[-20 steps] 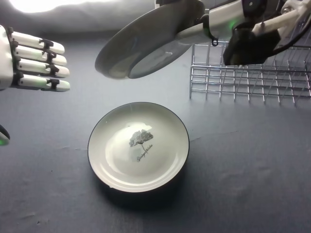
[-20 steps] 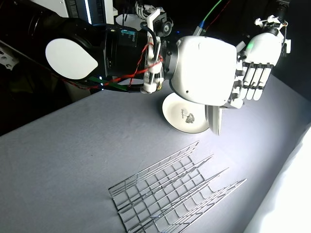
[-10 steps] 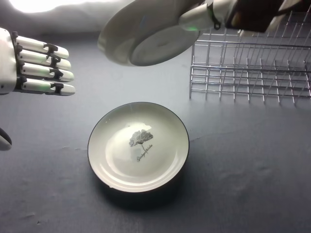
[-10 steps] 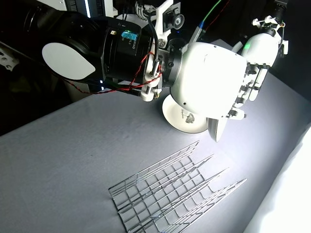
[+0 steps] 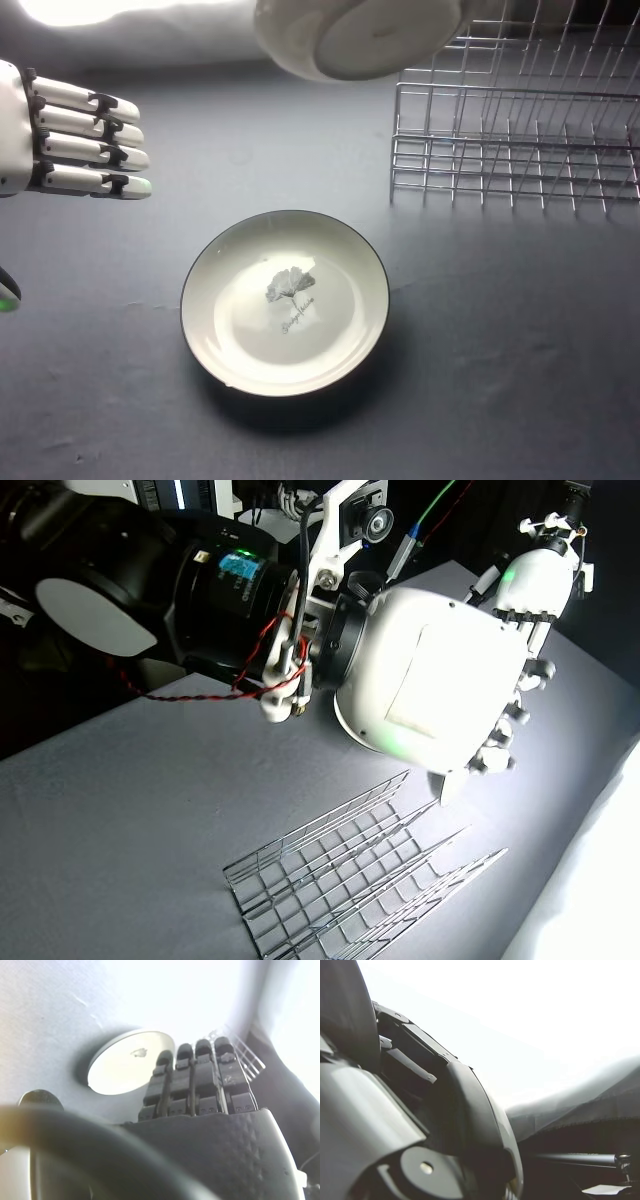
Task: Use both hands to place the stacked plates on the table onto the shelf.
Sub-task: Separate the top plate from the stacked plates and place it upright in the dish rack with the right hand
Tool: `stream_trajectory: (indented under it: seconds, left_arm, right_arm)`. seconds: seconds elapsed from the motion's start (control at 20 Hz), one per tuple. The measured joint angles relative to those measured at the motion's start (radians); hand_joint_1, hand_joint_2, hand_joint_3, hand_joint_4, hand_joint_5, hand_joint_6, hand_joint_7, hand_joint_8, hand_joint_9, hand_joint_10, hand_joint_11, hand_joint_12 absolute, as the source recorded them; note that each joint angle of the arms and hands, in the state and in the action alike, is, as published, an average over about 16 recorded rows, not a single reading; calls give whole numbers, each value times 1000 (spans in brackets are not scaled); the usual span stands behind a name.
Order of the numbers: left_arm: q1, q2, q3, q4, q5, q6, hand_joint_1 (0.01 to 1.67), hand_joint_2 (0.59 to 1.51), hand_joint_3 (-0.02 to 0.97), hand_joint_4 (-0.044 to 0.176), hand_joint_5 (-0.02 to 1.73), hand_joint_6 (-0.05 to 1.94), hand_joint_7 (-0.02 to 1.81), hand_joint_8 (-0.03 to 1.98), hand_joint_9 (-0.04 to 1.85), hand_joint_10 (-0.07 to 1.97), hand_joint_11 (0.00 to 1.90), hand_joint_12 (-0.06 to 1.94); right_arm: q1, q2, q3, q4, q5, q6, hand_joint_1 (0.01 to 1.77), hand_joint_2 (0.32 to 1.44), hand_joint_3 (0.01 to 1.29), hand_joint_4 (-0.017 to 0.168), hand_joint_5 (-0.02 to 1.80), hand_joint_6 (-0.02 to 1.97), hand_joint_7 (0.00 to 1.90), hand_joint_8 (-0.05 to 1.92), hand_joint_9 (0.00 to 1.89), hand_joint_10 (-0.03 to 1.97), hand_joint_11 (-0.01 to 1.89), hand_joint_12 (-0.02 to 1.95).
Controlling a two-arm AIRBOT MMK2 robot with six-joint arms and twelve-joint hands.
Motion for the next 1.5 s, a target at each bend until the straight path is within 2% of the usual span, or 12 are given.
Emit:
stream_trajectory:
  seconds: [0.3,0.6,1.05,1.35,1.5]
  left_arm:
    - [0,0,-2,6,0,-1,13,1038,19,4,14,8,14,18,14,4,15,9]
    - [0,2,-7,9,0,-3,13,1038,19,4,15,7,12,18,14,3,15,10]
    - [0,4,-14,11,0,-8,14,1038,20,4,16,7,12,18,15,4,14,10]
    - [6,-5,-14,3,-5,-21,13,1038,20,4,17,7,13,18,16,4,15,9]
    - [14,-15,-9,-11,-25,-35,13,1037,20,4,18,7,14,18,16,4,15,9]
  right_arm:
    - [2,45,12,13,-22,-1,1393,1047,14,-8,894,1037,1024,790,865,1242,622,1295]
    - [-28,93,13,11,-28,-3,1393,1048,14,-8,893,1039,1017,802,866,1235,619,1303]
    - [-115,136,23,-44,32,-8,1381,1053,15,-7,883,1068,1006,825,860,1235,617,1288]
    - [-164,141,58,-102,69,-19,1361,1054,15,-7,877,1090,1002,844,859,1247,618,1288]
    - [-186,138,82,-134,79,-25,1353,1055,15,-7,878,1086,1000,842,862,1246,620,1291]
